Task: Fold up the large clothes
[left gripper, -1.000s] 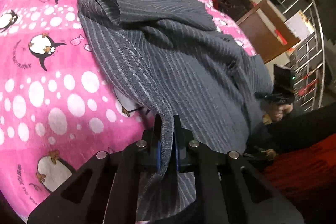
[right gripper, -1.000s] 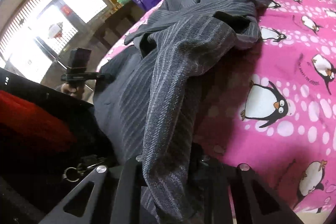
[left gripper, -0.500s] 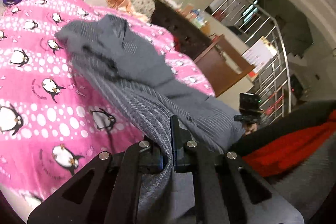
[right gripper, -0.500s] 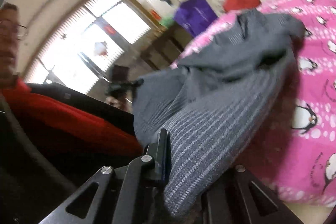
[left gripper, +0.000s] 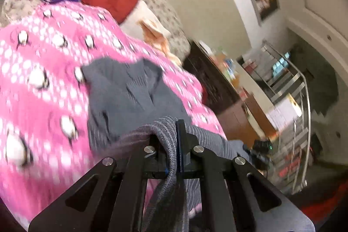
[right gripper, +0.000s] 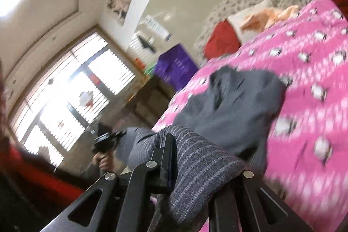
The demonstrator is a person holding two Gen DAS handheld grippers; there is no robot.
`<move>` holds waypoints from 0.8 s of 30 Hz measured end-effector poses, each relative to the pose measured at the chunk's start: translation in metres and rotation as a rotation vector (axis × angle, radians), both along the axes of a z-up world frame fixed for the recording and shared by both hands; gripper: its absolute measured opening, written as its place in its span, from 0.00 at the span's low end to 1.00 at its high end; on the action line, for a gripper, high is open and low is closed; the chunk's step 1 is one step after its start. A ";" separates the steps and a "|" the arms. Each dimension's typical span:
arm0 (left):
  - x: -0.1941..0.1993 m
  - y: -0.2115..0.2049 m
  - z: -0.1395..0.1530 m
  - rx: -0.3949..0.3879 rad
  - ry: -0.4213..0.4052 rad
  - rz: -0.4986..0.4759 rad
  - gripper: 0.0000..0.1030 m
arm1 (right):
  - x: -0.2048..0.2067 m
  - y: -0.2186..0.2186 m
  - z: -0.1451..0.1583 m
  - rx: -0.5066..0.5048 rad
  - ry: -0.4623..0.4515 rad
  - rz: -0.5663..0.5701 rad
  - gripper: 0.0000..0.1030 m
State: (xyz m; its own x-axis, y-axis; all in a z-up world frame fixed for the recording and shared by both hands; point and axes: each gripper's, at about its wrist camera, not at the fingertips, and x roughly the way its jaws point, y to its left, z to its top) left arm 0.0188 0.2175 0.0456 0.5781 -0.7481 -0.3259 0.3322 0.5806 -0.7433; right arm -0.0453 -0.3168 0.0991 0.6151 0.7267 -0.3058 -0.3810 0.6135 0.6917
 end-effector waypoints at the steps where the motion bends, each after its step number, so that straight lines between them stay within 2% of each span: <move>1: 0.017 -0.002 0.003 0.022 0.005 0.021 0.04 | 0.025 -0.005 -0.003 0.008 0.023 -0.036 0.08; 4: 0.080 -0.017 0.002 0.125 0.041 0.062 0.04 | 0.089 -0.009 -0.018 -0.024 0.093 -0.108 0.08; 7: 0.139 -0.034 -0.011 0.269 0.077 0.054 0.04 | 0.153 -0.011 -0.049 -0.072 0.223 -0.163 0.08; 11: 0.210 -0.055 -0.054 0.436 0.189 0.055 0.05 | 0.215 -0.011 -0.092 -0.124 0.377 -0.201 0.08; 13: 0.226 -0.061 -0.077 0.490 0.232 0.060 0.05 | 0.233 -0.011 -0.114 -0.145 0.450 -0.218 0.09; 14: 0.232 -0.064 -0.091 0.526 0.256 0.058 0.05 | 0.240 -0.013 -0.127 -0.123 0.500 -0.236 0.10; 16: 0.236 -0.065 -0.113 0.547 0.296 0.054 0.07 | 0.246 -0.019 -0.139 -0.041 0.528 -0.258 0.12; 19: 0.230 -0.063 -0.121 0.534 0.279 0.063 0.08 | 0.246 -0.025 -0.141 0.033 0.555 -0.261 0.21; 21: 0.229 -0.057 -0.118 0.522 0.293 0.055 0.08 | 0.246 -0.029 -0.135 0.078 0.574 -0.258 0.30; 23: 0.226 -0.054 -0.107 0.520 0.280 0.057 0.08 | 0.238 -0.034 -0.121 0.146 0.556 -0.257 0.31; 24: 0.222 -0.052 -0.095 0.527 0.246 0.061 0.08 | 0.232 -0.036 -0.111 0.179 0.536 -0.251 0.31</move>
State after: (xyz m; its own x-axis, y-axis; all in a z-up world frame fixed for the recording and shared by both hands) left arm 0.2405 0.1657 -0.0490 0.4749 -0.4164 -0.7753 0.1406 0.9056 -0.4002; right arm 0.1872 -0.3533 -0.0120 0.5684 0.6485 -0.5064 0.1890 0.4961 0.8475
